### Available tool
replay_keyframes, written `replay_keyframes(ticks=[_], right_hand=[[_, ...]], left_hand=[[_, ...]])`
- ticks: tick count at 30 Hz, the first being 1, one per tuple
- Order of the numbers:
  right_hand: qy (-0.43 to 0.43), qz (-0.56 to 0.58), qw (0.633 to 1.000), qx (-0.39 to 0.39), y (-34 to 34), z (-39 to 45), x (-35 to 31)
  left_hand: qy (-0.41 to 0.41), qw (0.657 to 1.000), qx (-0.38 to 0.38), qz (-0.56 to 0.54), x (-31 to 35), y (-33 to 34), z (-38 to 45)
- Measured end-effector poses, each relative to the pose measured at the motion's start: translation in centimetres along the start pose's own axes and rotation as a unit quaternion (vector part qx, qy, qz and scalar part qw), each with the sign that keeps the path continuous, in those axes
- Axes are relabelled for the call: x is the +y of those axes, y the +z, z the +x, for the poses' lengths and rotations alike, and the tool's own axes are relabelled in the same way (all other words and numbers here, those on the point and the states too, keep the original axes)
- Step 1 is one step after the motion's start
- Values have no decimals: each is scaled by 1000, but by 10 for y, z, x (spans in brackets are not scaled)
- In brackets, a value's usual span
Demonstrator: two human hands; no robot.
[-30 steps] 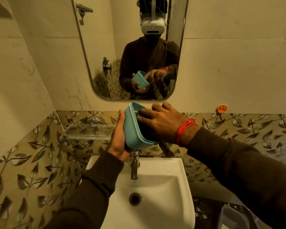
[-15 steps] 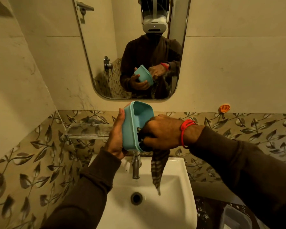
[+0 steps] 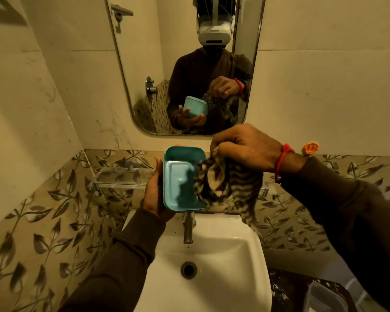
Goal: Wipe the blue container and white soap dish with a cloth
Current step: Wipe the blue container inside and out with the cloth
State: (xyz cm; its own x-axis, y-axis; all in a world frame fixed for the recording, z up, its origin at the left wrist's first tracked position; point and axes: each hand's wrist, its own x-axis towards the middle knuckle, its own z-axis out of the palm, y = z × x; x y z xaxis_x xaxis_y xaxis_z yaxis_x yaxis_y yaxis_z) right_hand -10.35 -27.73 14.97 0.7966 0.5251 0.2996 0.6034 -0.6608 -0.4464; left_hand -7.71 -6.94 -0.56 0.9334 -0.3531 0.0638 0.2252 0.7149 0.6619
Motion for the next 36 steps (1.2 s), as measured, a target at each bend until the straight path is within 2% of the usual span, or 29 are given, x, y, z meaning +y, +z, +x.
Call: replay_keyframes(ticks=[2,3,5,8,12,16,18,20,24,26,29,32,36], right_hand=[[19,47,996,67,-1,-2,-1],[31,65,995,76,2,-3,-2],[51,62,995,52,16,-5,-8],[51,-39,997,46,43,-4,-15],[68,-186,977,79,63,4,-19],[-25,-343,935,88,83,-2,-23],[-57,-358,929,71,87,-5,-19],[-97,-321,941,47,87,-8,-17],[-142,-235,959,-70,87,-15,-16],[-155,-256,946,-126,80,-15,-15],[-178,-355,902,-170,72,-20,-13],[-164,-443,869,-146,72,-26,-13],[-102,-493,864,-30,57,-15,-10]], left_hand=[[-9,1000,19,18,-3,-3,2],[-13,999,27,24,-3,0,3],[-6,1000,-23,19,-7,5,6],[-21,998,-39,-40,-13,14,11],[12,999,-30,-25,-21,22,16],[42,999,1,6,-19,26,16],[52,999,4,4,-18,26,13],[62,998,5,2,-12,25,10],[71,995,14,63,4,25,5],[77,993,25,91,4,24,3],[72,991,43,106,-7,26,-2],[39,993,58,98,-20,23,-2],[16,996,63,68,-14,28,5]])
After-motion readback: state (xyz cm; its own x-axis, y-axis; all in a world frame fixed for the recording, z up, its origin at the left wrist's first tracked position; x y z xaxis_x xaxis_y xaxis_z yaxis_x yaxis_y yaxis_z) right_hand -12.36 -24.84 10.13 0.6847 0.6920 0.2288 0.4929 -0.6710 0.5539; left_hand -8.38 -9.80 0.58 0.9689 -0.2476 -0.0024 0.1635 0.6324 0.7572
